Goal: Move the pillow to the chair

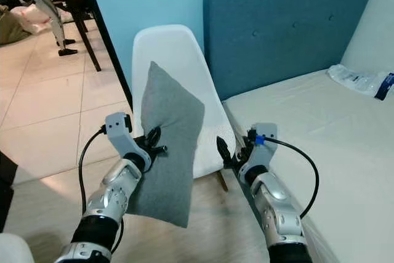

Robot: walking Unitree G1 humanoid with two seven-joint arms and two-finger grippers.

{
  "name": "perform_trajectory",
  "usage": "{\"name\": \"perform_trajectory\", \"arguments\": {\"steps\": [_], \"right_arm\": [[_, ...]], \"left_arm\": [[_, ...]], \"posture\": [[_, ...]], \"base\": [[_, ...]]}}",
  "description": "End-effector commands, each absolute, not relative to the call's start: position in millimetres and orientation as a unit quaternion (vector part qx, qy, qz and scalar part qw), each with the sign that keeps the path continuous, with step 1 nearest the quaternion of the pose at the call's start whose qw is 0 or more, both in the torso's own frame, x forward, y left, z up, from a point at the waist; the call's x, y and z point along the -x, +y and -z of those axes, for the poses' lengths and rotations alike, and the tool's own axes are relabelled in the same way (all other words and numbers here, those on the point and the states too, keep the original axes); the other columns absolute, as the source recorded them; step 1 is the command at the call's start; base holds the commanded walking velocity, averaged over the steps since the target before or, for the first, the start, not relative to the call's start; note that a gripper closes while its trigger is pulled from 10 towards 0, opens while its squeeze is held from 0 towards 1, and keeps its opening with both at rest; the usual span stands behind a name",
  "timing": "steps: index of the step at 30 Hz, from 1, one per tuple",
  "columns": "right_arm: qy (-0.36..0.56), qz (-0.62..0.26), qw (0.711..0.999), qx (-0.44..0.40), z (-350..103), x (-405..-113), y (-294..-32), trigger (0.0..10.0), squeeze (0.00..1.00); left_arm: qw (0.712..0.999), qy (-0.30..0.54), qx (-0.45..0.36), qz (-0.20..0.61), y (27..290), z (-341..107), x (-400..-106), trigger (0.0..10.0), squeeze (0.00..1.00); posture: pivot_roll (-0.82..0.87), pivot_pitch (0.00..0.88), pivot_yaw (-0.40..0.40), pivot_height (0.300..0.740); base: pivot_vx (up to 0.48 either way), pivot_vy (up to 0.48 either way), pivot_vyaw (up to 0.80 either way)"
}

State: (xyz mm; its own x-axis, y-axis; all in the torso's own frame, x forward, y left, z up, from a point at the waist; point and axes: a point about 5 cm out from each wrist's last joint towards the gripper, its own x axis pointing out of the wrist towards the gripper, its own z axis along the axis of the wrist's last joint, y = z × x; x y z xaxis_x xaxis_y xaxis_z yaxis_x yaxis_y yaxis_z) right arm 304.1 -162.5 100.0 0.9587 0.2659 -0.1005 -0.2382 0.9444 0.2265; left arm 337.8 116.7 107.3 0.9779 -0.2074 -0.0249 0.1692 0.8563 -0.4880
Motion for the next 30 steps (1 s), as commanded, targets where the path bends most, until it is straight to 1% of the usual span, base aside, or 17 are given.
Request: {"name": "perform_trajectory", "arguments": {"steps": [1,6,24,30], "right_arm": [[0.078,-0.120,0.985,-0.101,-92.1,-301.6,-163.9,10.0,0.00],[0.082,-0.121,0.984,-0.100,-91.1,-301.0,-165.4,10.0,0.00],[0.083,-0.128,0.983,-0.102,-90.3,-300.8,-160.7,10.0,0.00],[0.087,-0.122,0.983,-0.104,-88.9,-299.9,-161.1,10.0,0.00]], "left_arm": [[0.963,-0.001,0.246,0.108,117.0,-122.8,-343.3,10.0,0.00],[0.963,-0.002,0.246,0.111,115.3,-123.0,-343.5,10.0,0.00],[0.962,-0.003,0.247,0.114,115.1,-122.0,-342.9,10.0,0.00],[0.960,0.002,0.250,0.129,110.8,-121.2,-342.1,10.0,0.00]], "posture": [[-0.15,0.036,0.038,0.740],[-0.15,0.034,0.039,0.740],[-0.15,0.042,0.043,0.740],[-0.15,0.047,0.048,0.740]], "base": [[0.304,0.000,0.00],[0.339,0.000,0.00],[0.477,0.000,0.00],[0.480,0.000,0.00]]}}
